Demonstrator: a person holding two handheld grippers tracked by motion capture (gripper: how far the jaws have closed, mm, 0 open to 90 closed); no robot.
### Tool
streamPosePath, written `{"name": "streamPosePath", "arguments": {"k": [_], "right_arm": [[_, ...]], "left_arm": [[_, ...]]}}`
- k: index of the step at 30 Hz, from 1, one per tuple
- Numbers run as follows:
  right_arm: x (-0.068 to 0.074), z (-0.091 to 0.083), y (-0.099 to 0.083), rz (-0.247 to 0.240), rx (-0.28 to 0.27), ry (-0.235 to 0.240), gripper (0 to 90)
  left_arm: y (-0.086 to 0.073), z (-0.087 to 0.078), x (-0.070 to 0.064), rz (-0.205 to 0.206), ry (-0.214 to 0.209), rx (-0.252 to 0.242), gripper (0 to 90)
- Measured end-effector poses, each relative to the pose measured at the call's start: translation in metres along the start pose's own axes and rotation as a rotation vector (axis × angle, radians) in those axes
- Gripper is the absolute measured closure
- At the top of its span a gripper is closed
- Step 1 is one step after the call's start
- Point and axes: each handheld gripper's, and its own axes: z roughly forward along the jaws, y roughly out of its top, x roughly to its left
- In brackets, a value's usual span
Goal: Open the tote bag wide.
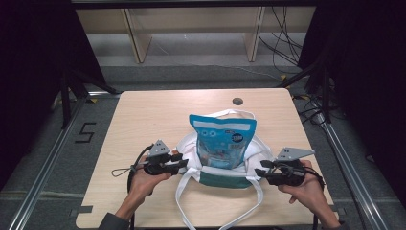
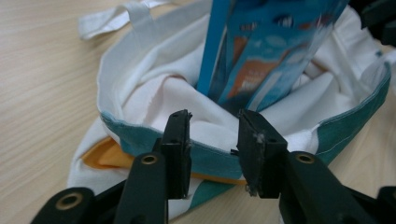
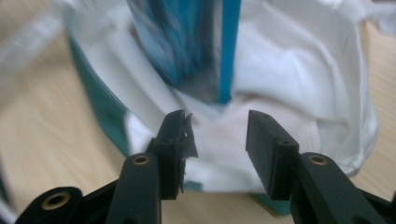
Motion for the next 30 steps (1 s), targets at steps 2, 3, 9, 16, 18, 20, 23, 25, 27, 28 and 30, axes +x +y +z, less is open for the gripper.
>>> {"name": "streamPosePath", "arguments": {"k": [2, 3, 9, 16, 18, 20, 23, 25, 27, 28, 30], "right_arm": [[-0.003, 0.015, -0.006, -0.041, 0.06, -0.045, 64.8], [-0.003, 0.021, -0.01, -0.043, 0.088, -0.048, 67.0], [-0.001, 0.045, -0.02, -0.078, 0.154, -0.05, 79.6], [-0.005, 0.053, -0.019, -0.064, 0.153, -0.074, 82.2], [-0.007, 0.056, -0.017, -0.066, 0.15, -0.079, 82.2], [-0.011, 0.06, -0.013, -0.061, 0.147, -0.085, 82.3], [-0.016, 0.066, -0.008, -0.052, 0.145, -0.093, 82.3], [-0.021, 0.07, -0.003, -0.052, 0.155, -0.094, 82.8], [-0.026, 0.078, 0.0, -0.054, 0.119, -0.108, 82.8], [-0.027, 0.078, 0.004, -0.037, 0.144, -0.105, 82.8], [-0.032, 0.083, 0.008, -0.038, 0.137, -0.105, 82.9]], "left_arm": [[-0.005, 0.009, 0.0, -0.021, -0.022, 0.021, 65.8], [-0.007, 0.013, -0.001, -0.015, -0.02, 0.026, 67.3], [-0.02, 0.034, -0.003, 0.06, 0.009, 0.11, 78.0], [-0.021, 0.039, -0.001, 0.06, 0.022, 0.12, 80.4], [-0.02, 0.041, 0.001, 0.05, 0.033, 0.111, 81.1], [-0.017, 0.045, 0.005, 0.054, 0.055, 0.112, 81.7], [-0.014, 0.049, 0.012, 0.049, 0.076, 0.109, 82.6], [-0.011, 0.052, 0.019, 0.048, 0.09, 0.107, 82.8], [-0.008, 0.054, 0.026, 0.053, 0.103, 0.117, 82.8], [-0.007, 0.056, 0.028, 0.037, 0.109, 0.113, 82.9], [-0.005, 0.059, 0.032, 0.02, 0.12, 0.104, 83.1]]}}
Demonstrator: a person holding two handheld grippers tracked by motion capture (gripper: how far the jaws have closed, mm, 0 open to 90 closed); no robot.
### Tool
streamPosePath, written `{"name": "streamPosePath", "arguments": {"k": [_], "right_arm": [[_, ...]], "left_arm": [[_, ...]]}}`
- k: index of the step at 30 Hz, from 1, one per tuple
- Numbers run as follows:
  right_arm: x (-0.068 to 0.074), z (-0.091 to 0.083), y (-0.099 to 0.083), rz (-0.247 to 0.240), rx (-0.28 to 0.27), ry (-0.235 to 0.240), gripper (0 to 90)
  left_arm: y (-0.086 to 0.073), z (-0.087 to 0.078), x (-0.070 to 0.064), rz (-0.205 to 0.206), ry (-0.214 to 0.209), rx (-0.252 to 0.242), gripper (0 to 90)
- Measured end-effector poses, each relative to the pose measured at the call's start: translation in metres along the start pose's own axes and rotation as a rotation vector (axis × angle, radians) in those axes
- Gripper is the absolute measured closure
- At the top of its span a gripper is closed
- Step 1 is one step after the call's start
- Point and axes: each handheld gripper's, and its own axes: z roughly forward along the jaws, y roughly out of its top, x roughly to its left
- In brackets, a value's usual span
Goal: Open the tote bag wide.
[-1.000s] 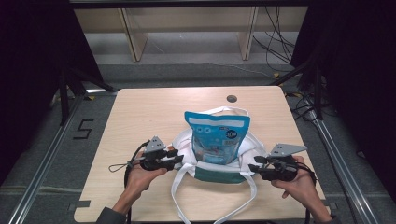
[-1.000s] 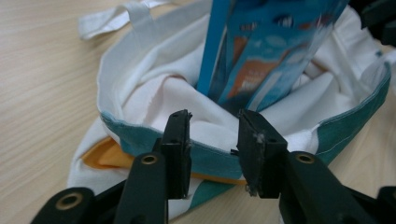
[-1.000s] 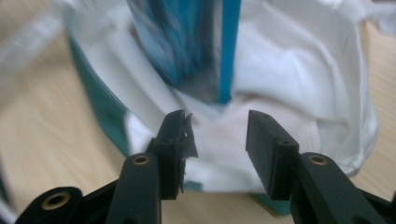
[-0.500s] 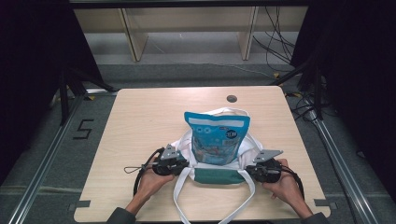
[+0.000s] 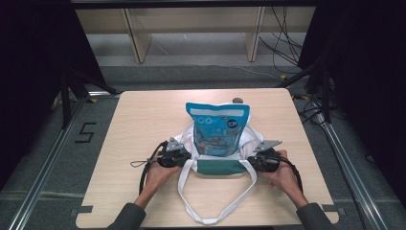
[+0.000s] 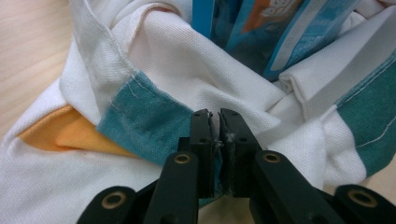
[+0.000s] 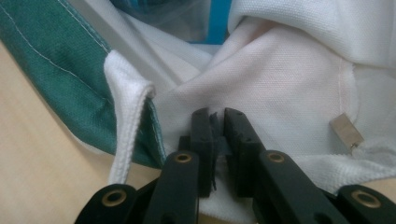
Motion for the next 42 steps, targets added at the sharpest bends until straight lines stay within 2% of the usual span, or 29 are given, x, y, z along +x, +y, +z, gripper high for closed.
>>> {"name": "streamPosePath", "arguments": {"k": [2, 3, 4, 5, 6, 7, 8, 9, 10, 12, 13, 14, 16, 17, 19, 21, 24, 25, 26, 28, 30, 31, 32, 34, 35, 36, 39, 41, 42], "right_arm": [[-0.006, 0.005, 0.007, 0.019, 0.008, 0.003, 82.9], [-0.006, 0.005, 0.007, 0.019, 0.008, 0.003, 82.9], [-0.006, 0.007, 0.008, 0.05, 0.012, 0.015, 83.0], [-0.008, 0.01, 0.009, 0.059, 0.0, -0.006, 83.3], [-0.01, 0.011, 0.012, 0.044, 0.009, 0.003, 83.3], [-0.011, 0.015, 0.013, 0.039, -0.015, -0.013, 83.2], [-0.011, 0.015, 0.014, 0.054, -0.001, -0.019, 83.2], [-0.012, 0.017, 0.016, 0.049, 0.009, -0.025, 83.3], [-0.013, 0.018, 0.018, 0.047, 0.0, -0.027, 83.6], [-0.017, 0.02, 0.02, 0.046, 0.004, -0.026, 83.9], [-0.017, 0.024, 0.021, 0.062, -0.02, -0.036, 83.9], [-0.018, 0.024, 0.022, 0.056, -0.011, -0.036, 83.9], [-0.021, 0.024, 0.025, 0.045, 0.004, -0.036, 84.0], [-0.02, 0.027, 0.024, 0.063, -0.018, -0.045, 84.1], [-0.023, 0.026, 0.027, 0.067, 0.007, -0.036, 84.2], [-0.025, 0.031, 0.027, 0.052, -0.027, -0.06, 84.3], [-0.027, 0.029, 0.029, 0.037, -0.008, -0.053, 84.2], [-0.026, 0.03, 0.028, 0.055, -0.019, -0.052, 84.1], [-0.025, 0.028, 0.028, 0.075, 0.001, -0.04, 84.0], [-0.023, 0.029, 0.028, 0.086, -0.012, -0.044, 83.3], [-0.027, 0.028, 0.028, 0.051, -0.038, -0.058, 82.1], [-0.028, 0.027, 0.028, 0.064, -0.044, -0.052, 80.8], [-0.029, 0.023, 0.029, 0.079, -0.042, -0.04, 80.1], [-0.03, 0.02, 0.03, 0.091, -0.083, -0.042, 79.1], [-0.031, 0.015, 0.032, 0.091, -0.075, -0.034, 78.2], [-0.032, 0.013, 0.032, 0.095, -0.079, -0.03, 78.1], [-0.033, 0.008, 0.033, 0.081, -0.103, -0.028, 76.8], [-0.031, 0.004, 0.034, 0.113, -0.112, -0.026, 75.9], [-0.033, 0.004, 0.034, 0.099, -0.131, -0.026, 75.2]], "left_arm": [[0.002, 0.002, 0.005, 0.012, 0.006, 0.003, 83.0], [0.003, 0.003, 0.007, -0.004, 0.004, -0.002, 83.0], [0.003, 0.005, 0.008, -0.02, 0.01, -0.008, 83.0], [0.004, 0.005, 0.01, -0.03, 0.008, -0.005, 83.0], [0.004, 0.007, 0.01, -0.03, 0.024, -0.015, 83.0], [0.005, 0.007, 0.012, -0.022, 0.024, -0.012, 83.0], [0.005, 0.009, 0.011, -0.043, 0.025, -0.013, 82.9], [0.005, 0.008, 0.012, -0.038, 0.028, -0.014, 82.9], [0.006, 0.008, 0.014, -0.022, 0.027, -0.006, 82.9], [0.007, 0.01, 0.014, -0.045, 0.04, -0.019, 82.8], [0.008, 0.011, 0.016, -0.033, 0.037, -0.012, 82.8], [0.008, 0.012, 0.016, -0.045, 0.04, -0.023, 82.7], [0.008, 0.012, 0.02, -0.03, 0.041, -0.011, 82.6], [0.009, 0.013, 0.02, -0.048, 0.039, -0.018, 82.5], [0.009, 0.014, 0.021, -0.06, 0.041, -0.027, 82.3], [0.009, 0.015, 0.021, -0.083, 0.044, -0.03, 82.0], [0.01, 0.015, 0.022, -0.07, 0.041, -0.026, 81.9], [0.009, 0.015, 0.021, -0.078, 0.044, -0.027, 81.7], [0.009, 0.014, 0.022, -0.077, 0.039, -0.022, 81.2], [0.01, 0.014, 0.022, -0.077, 0.039, -0.034, 79.5], [0.01, 0.014, 0.021, -0.107, 0.036, -0.058, 77.5], [0.01, 0.011, 0.023, -0.093, 0.031, -0.045, 76.2], [0.01, 0.01, 0.024, -0.112, 0.021, -0.054, 74.9], [0.012, 0.008, 0.025, -0.114, 0.018, -0.063, 71.7], [0.013, 0.008, 0.024, -0.13, 0.02, -0.072, 70.2], [0.014, 0.006, 0.026, -0.104, 0.021, -0.065, 69.2], [0.016, 0.002, 0.025, -0.104, 0.024, -0.069, 66.0], [0.019, -0.002, 0.025, -0.091, 0.035, -0.064, 63.4], [0.021, -0.004, 0.025, -0.091, 0.043, -0.068, 61.8]]}}
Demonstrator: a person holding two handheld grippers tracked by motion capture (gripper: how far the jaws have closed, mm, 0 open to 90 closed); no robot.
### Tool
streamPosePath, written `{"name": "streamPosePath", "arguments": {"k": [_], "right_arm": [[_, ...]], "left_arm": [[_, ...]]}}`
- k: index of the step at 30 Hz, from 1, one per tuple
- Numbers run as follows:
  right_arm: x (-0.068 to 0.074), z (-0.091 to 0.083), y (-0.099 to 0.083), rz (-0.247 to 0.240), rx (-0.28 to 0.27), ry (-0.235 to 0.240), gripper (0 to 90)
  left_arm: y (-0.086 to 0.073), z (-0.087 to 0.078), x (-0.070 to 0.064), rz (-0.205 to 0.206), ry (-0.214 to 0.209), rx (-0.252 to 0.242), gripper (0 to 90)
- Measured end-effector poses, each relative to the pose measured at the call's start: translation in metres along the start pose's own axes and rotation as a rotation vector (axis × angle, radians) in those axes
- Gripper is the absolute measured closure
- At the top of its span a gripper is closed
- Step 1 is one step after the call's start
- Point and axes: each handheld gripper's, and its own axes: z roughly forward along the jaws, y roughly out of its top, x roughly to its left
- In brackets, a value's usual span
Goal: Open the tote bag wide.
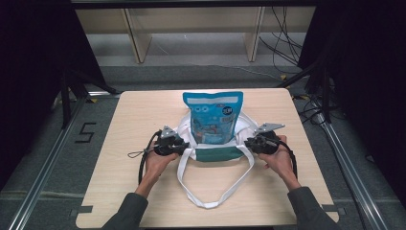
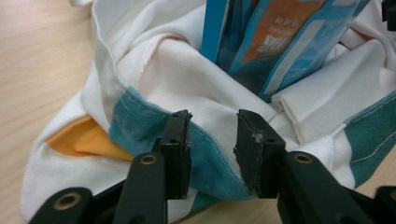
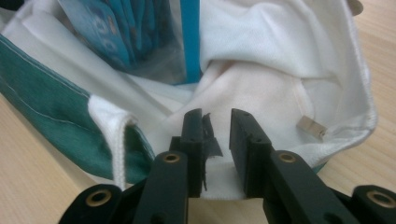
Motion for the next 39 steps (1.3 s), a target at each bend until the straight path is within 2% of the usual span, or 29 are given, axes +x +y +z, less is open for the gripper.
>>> {"name": "streamPosePath", "arguments": {"k": [4, 5, 6, 7, 8, 9, 10, 11, 13, 14, 16, 18, 19, 21, 22, 23, 24, 26, 27, 28, 29, 30, 32, 33, 35, 36, 37, 38, 39], "right_arm": [[0.003, -0.013, 0.005, 0.047, -0.036, 0.006, 73.4], [0.003, -0.016, 0.006, 0.037, -0.039, 0.003, 72.6], [0.003, -0.018, 0.007, 0.04, -0.042, 0.001, 72.4], [0.004, -0.022, 0.008, 0.054, -0.048, 0.006, 71.7], [0.004, -0.023, 0.008, 0.049, -0.057, 0.009, 71.0], [0.002, -0.025, 0.009, 0.035, -0.067, 0.003, 70.0], [0.003, -0.026, 0.009, 0.048, -0.071, -0.004, 69.3], [0.001, -0.028, 0.009, 0.029, -0.061, -0.007, 68.1], [0.002, -0.03, 0.008, 0.061, -0.067, -0.002, 66.0], [0.002, -0.03, 0.008, 0.06, -0.076, -0.008, 64.7], [0.001, -0.032, 0.008, 0.047, -0.08, -0.004, 61.4], [0.003, -0.035, 0.009, 0.078, -0.068, -0.003, 57.9], [0.002, -0.034, 0.009, 0.064, -0.083, -0.007, 56.7], [0.004, -0.038, 0.01, 0.075, -0.066, -0.018, 54.6], [0.005, -0.038, 0.01, 0.067, -0.069, -0.018, 53.4], [0.004, -0.039, 0.01, 0.04, -0.081, -0.027, 52.5], [0.004, -0.041, 0.01, 0.036, -0.082, -0.03, 51.9], [0.005, -0.042, 0.01, 0.037, -0.096, -0.036, 50.2], [0.006, -0.044, 0.01, 0.037, -0.085, -0.028, 49.2], [0.009, -0.044, 0.01, 0.062, -0.091, -0.022, 48.1], [0.007, -0.044, 0.009, 0.046, -0.087, -0.008, 47.1], [0.008, -0.045, 0.009, 0.049, -0.088, -0.025, 46.3], [0.011, -0.047, 0.007, 0.065, -0.083, -0.026, 43.5], [0.009, -0.046, 0.006, 0.045, -0.093, -0.03, 42.7], [0.009, -0.047, 0.005, 0.042, -0.078, -0.028, 41.0], [0.009, -0.046, 0.004, 0.047, -0.088, -0.034, 40.5], [0.01, -0.047, 0.003, 0.06, -0.082, -0.03, 40.2], [0.01, -0.048, 0.002, 0.066, -0.072, -0.024, 39.8], [0.008, -0.048, 0.002, 0.05, -0.074, -0.025, 39.6]], "left_arm": [[0.007, -0.009, -0.003, -0.021, -0.016, -0.035, 55.1], [0.008, -0.011, -0.002, -0.006, -0.019, -0.022, 54.4], [0.009, -0.014, -0.005, -0.023, -0.009, -0.037, 53.8], [0.01, -0.016, -0.006, -0.023, -0.006, -0.04, 53.2], [0.011, -0.019, -0.006, -0.021, -0.023, -0.045, 52.3], [0.011, -0.021, -0.007, -0.026, -0.022, -0.05, 50.5], [0.012, -0.024, -0.007, -0.03, -0.032, -0.059, 49.7], [0.013, -0.027, -0.007, -0.023, -0.033, -0.064, 48.5], [0.013, -0.032, -0.009, -0.002, -0.025, -0.052, 46.2], [0.013, -0.036, -0.009, 0.001, -0.026, -0.05, 45.2], [0.011, -0.041, -0.009, -0.014, -0.04, -0.06, 44.2], [0.011, -0.046, -0.01, -0.006, -0.035, -0.059, 42.6], [0.01, -0.047, -0.009, -0.001, -0.035, -0.051, 41.4], [0.008, -0.049, -0.01, -0.004, -0.039, -0.05, 39.9], [0.007, -0.051, -0.009, 0.01, -0.036, -0.047, 39.0], [0.006, -0.052, -0.01, 0.011, -0.034, -0.046, 38.2], [0.005, -0.053, -0.01, 0.006, -0.042, -0.044, 37.7], [0.002, -0.054, -0.012, 0.002, -0.039, -0.048, 36.8], [0.002, -0.055, -0.013, 0.009, -0.037, -0.045, 35.8], [0.001, -0.055, -0.013, 0.006, -0.039, -0.043, 34.6], [0.0, -0.056, -0.013, 0.014, -0.046, -0.024, 33.7], [-0.002, -0.055, -0.016, 0.002, -0.047, -0.037, 33.6], [-0.003, -0.056, -0.016, 0.022, -0.049, -0.017, 32.6], [-0.004, -0.056, -0.018, 0.009, -0.049, -0.026, 31.8], [-0.006, -0.058, -0.016, 0.033, -0.056, -0.013, 31.5], [-0.007, -0.057, -0.018, 0.015, -0.053, -0.031, 31.3], [-0.007, -0.059, -0.016, 0.029, -0.052, -0.018, 31.2], [-0.008, -0.059, -0.017, 0.008, -0.056, -0.029, 31.2], [-0.009, -0.059, -0.017, 0.004, -0.055, -0.027, 31.1]]}}
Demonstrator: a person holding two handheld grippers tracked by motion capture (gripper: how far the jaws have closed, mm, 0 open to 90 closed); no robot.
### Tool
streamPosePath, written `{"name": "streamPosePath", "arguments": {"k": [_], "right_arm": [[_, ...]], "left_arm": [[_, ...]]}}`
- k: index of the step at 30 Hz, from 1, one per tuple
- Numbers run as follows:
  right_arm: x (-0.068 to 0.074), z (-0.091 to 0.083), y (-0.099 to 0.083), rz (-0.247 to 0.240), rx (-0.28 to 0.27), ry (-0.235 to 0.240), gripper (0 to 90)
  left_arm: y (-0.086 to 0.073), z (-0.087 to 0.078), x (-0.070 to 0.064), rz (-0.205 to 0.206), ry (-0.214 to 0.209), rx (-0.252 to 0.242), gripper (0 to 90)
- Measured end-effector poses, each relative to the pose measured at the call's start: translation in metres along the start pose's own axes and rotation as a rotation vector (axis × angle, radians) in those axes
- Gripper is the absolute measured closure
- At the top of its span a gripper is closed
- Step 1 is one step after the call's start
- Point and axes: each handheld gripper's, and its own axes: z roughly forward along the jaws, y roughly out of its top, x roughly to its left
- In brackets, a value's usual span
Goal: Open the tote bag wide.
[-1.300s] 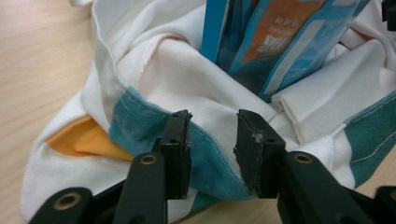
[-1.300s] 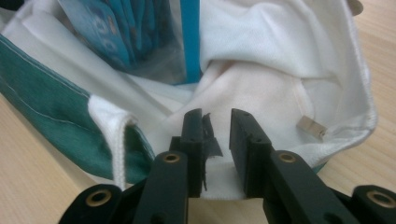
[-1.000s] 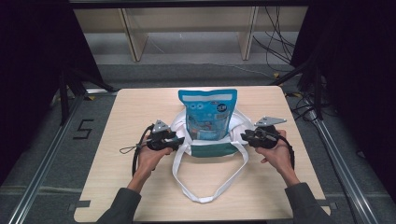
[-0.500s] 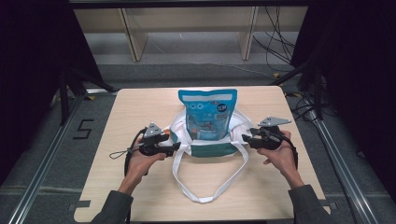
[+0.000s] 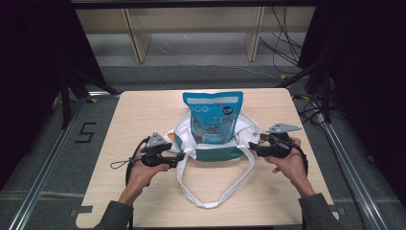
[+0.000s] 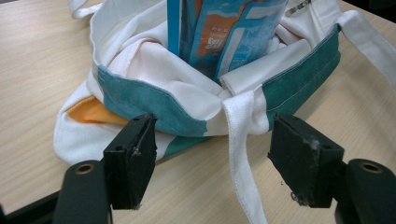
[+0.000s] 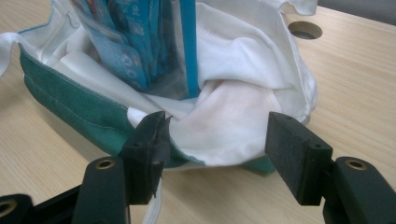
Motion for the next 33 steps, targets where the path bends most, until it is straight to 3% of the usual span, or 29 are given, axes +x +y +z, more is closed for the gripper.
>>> {"name": "streamPosePath", "arguments": {"k": [1, 2, 3, 5, 6, 7, 8, 12, 13, 15, 16, 17, 18, 20, 21, 23, 25, 33], "right_arm": [[0.003, -0.001, -0.001, 0.031, -0.004, 0.001, 39.5], [0.001, -0.002, -0.002, 0.01, -0.015, -0.004, 39.3], [0.002, -0.003, -0.002, 0.027, -0.006, 0.001, 39.2], [0.003, -0.006, -0.004, 0.043, 0.009, 0.005, 38.3], [0.001, -0.005, -0.006, 0.009, -0.011, 0.007, 38.2], [0.001, -0.006, -0.007, 0.005, -0.013, -0.001, 38.2], [0.004, -0.007, -0.009, 0.04, 0.008, 0.019, 37.8], [0.004, -0.008, -0.012, 0.001, 0.004, 0.009, 36.8], [0.006, -0.009, -0.012, 0.02, 0.016, 0.013, 36.7], [0.005, -0.01, -0.014, -0.007, 0.002, 0.009, 36.7], [0.005, -0.011, -0.014, -0.004, 0.009, 0.013, 36.7], [0.005, -0.012, -0.015, -0.01, 0.004, 0.009, 36.6], [0.006, -0.013, -0.016, 0.015, 0.012, 0.005, 36.5], [0.003, -0.014, -0.017, -0.007, 0.006, 0.004, 36.3], [0.004, -0.015, -0.018, -0.006, 0.007, 0.004, 36.2], [0.005, -0.016, -0.019, -0.008, 0.014, 0.012, 36.0], [0.007, -0.017, -0.02, -0.012, 0.009, 0.005, 35.7], [0.016, -0.027, -0.024, -0.016, 0.021, 0.03, 35.0]], "left_arm": [[-0.002, 0.0, 0.0, -0.001, -0.001, -0.001, 30.8], [-0.002, -0.001, 0.0, 0.011, 0.0, 0.015, 30.7], [-0.004, 0.0, -0.002, -0.012, 0.004, -0.003, 30.6], [-0.006, 0.0, -0.002, 0.006, 0.007, 0.007, 30.5], [-0.008, -0.001, -0.002, 0.017, 0.008, 0.022, 30.3], [-0.009, -0.001, -0.003, 0.009, 0.007, 0.015, 30.2], [-0.01, -0.002, -0.004, 0.011, 0.005, 0.025, 30.0], [-0.015, -0.005, -0.007, -0.002, 0.007, -0.001, 29.5], [-0.016, -0.006, -0.007, 0.007, 0.008, 0.01, 29.4], [-0.019, -0.006, -0.01, -0.015, 0.001, -0.008, 29.2], [-0.02, -0.008, -0.009, 0.006, 0.001, 0.018, 29.0], [-0.022, -0.007, -0.011, -0.006, 0.002, -0.007, 28.9], [-0.024, -0.008, -0.012, -0.01, 0.005, 0.001, 28.7], [-0.027, -0.01, -0.012, 0.001, -0.003, 0.013, 27.1], [-0.028, -0.009, -0.014, -0.024, -0.003, -0.006, 25.0], [-0.029, -0.01, -0.015, -0.014, -0.01, -0.02, 24.4], [-0.031, -0.012, -0.016, 0.002, -0.01, 0.001, 23.5], [-0.037, -0.009, -0.025, -0.007, -0.035, 0.004, 20.8]]}}
